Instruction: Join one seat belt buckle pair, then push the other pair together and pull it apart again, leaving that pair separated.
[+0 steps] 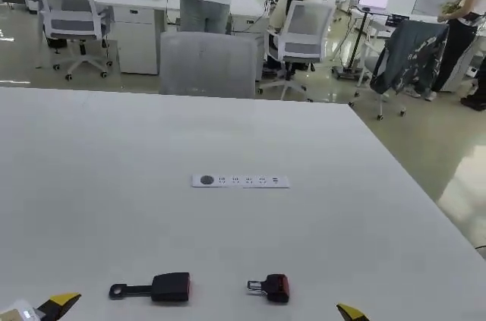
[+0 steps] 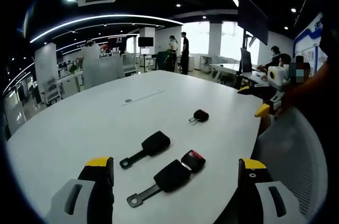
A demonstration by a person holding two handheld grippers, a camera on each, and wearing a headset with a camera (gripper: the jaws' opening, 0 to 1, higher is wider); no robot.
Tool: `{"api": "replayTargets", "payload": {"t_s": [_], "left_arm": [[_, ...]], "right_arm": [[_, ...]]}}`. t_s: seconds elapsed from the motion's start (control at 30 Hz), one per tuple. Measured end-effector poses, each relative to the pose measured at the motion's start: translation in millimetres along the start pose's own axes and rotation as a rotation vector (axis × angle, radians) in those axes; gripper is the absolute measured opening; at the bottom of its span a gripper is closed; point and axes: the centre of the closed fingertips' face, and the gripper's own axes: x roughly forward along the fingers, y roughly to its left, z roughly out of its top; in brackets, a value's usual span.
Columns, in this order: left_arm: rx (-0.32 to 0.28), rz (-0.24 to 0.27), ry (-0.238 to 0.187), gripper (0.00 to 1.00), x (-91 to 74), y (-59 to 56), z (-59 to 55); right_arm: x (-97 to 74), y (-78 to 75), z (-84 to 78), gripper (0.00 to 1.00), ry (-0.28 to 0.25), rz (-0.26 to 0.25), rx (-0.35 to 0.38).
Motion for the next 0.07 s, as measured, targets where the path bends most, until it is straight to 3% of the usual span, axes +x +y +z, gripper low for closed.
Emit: {"api": "replayTargets", "payload": {"t_s": [0.07], "left_arm": [[-0.002,0.000,-0.001,1.00,-0.1,1.2,-0.7]], "right_arm": [[0.0,-0.7,0.2,0.94,0.002,-0.001,-0.003]]}}
